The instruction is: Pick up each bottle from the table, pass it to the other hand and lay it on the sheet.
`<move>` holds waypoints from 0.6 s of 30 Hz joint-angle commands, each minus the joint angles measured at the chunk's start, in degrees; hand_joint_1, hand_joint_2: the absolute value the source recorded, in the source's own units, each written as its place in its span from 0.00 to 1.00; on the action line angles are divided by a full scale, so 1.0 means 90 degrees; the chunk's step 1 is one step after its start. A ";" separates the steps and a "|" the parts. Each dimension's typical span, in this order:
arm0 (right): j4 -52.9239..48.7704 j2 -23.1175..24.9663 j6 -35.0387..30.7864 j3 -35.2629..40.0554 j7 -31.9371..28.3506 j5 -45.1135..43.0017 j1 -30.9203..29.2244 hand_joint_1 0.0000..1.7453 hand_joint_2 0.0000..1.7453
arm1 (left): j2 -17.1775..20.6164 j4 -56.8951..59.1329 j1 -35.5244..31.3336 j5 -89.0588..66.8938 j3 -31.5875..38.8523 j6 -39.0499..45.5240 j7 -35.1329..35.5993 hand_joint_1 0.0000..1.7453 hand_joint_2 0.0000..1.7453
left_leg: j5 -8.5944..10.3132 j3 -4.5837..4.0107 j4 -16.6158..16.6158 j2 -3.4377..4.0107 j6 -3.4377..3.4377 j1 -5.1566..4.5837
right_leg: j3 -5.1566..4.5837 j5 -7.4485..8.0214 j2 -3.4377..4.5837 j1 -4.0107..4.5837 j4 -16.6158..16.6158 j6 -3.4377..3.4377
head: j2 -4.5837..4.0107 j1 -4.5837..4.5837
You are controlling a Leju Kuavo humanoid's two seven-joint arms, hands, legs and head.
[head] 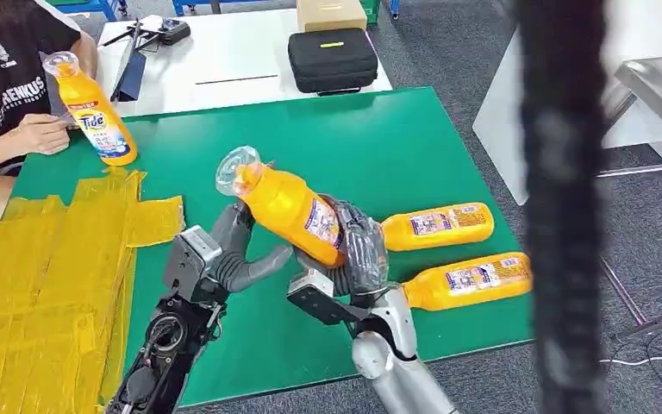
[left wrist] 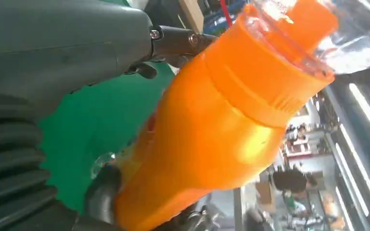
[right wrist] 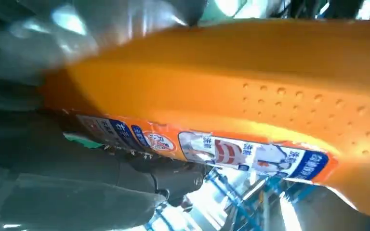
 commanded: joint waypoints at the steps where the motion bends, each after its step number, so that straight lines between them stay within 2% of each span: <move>1: 0.1238 -0.0038 0.0085 0.0602 0.0022 0.0016 -0.0647 1.00 1.00 | 0.0118 0.0315 -0.0315 0.0113 -0.0201 -0.0055 0.0056 0.00 1.00 | -0.0008 0.0023 -0.0002 0.0007 -0.0015 0.0003 | 0.0023 -0.0007 -0.0002 0.0004 -0.0003 -0.0001 | 0.0000 0.0000; 5: 0.1268 -0.0019 0.0070 0.0613 0.0011 0.0009 -0.0650 1.00 1.00 | 0.0121 0.0328 -0.0323 0.0116 -0.0199 -0.0054 0.0057 0.00 1.00 | -0.0020 0.0039 0.0005 0.0010 -0.0023 0.0007 | 0.0040 -0.0017 -0.0002 0.0007 0.0001 0.0000 | 0.0000 0.0000; 8: 0.1268 -0.0019 0.0070 0.0613 0.0011 0.0009 -0.0650 1.00 1.00 | 0.0121 0.0328 -0.0323 0.0116 -0.0199 -0.0054 0.0057 0.00 1.00 | -0.0007 0.0017 -0.0001 0.0001 -0.0013 0.0003 | 0.0019 -0.0007 -0.0005 0.0004 -0.0002 0.0000 | 0.0000 0.0000; 10: 0.1268 -0.0019 0.0070 0.0613 0.0011 0.0009 -0.0650 1.00 1.00 | 0.0121 0.0328 -0.0323 0.0116 -0.0199 -0.0054 0.0057 0.00 1.00 | -0.0024 0.0045 0.0006 0.0003 -0.0026 0.0006 | 0.0047 -0.0024 -0.0010 0.0008 0.0003 -0.0001 | 0.0000 0.0000; 14: 0.1268 -0.0019 0.0070 0.0613 0.0011 0.0009 -0.0650 1.00 1.00 | 0.0121 0.0328 -0.0323 0.0116 -0.0199 -0.0054 0.0057 0.00 1.00 | -0.0006 0.0016 -0.0002 -0.0001 -0.0013 0.0002 | 0.0019 -0.0007 -0.0006 0.0003 -0.0003 -0.0001 | 0.0000 0.0000; 18: 0.1633 0.0022 0.0132 0.1043 -0.0100 -0.0010 -0.0794 1.00 1.00 | 0.0160 0.0473 -0.0419 0.0284 -0.0177 0.0031 0.0107 0.00 1.00 | -0.0011 0.0025 0.0000 0.0005 -0.0017 0.0004 | 0.0026 -0.0011 -0.0004 0.0005 -0.0001 -0.0002 | 0.0000 0.0000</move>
